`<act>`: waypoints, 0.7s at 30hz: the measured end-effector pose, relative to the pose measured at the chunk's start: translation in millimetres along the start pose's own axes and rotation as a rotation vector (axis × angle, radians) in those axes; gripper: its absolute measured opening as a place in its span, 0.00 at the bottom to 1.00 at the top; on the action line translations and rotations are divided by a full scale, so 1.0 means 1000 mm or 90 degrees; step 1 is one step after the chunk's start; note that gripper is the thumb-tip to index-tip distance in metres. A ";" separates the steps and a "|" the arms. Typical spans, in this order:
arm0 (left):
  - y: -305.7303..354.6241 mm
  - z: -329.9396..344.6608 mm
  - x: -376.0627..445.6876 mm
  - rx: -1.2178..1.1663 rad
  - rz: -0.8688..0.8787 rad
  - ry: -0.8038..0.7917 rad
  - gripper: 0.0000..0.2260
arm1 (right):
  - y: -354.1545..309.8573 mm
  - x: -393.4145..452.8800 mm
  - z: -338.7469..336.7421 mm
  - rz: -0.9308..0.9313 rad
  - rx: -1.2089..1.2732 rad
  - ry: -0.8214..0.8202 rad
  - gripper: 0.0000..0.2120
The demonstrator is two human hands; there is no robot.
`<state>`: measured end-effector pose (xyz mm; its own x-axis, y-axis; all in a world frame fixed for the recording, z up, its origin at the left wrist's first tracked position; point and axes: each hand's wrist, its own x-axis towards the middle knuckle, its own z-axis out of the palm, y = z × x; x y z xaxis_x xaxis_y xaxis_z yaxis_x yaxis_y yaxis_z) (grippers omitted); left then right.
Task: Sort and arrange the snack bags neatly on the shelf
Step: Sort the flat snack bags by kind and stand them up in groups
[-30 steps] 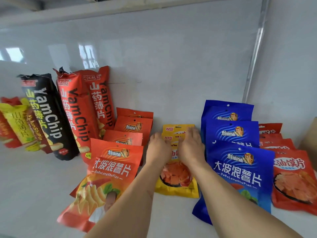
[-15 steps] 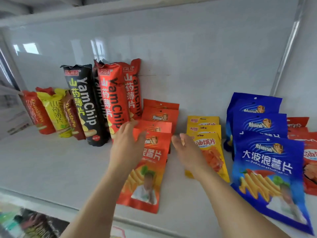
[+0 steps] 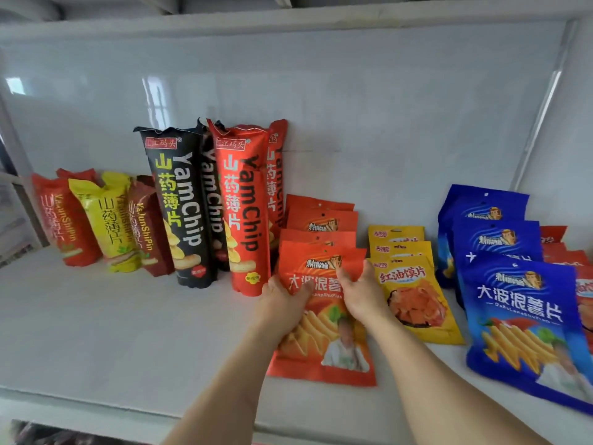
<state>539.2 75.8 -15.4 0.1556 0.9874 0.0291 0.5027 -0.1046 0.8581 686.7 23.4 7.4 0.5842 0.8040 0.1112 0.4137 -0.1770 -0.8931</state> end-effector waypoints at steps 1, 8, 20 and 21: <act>0.004 0.001 0.004 0.044 0.019 0.016 0.42 | 0.001 0.004 0.000 0.010 -0.001 0.010 0.32; 0.014 -0.004 0.034 -0.075 -0.010 -0.019 0.38 | 0.013 0.031 0.005 0.046 0.078 0.040 0.28; 0.011 0.006 0.059 -0.240 -0.122 -0.070 0.45 | 0.020 0.058 0.008 0.044 0.053 0.031 0.19; 0.011 0.006 0.060 -0.246 -0.123 -0.085 0.44 | 0.020 0.060 0.006 0.044 0.031 0.040 0.21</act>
<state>559.5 133.1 -7.2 0.2112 0.9579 -0.1945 0.1830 0.1567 0.9706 725.3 71.2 -6.1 0.6534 0.7534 0.0738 0.3366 -0.2018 -0.9198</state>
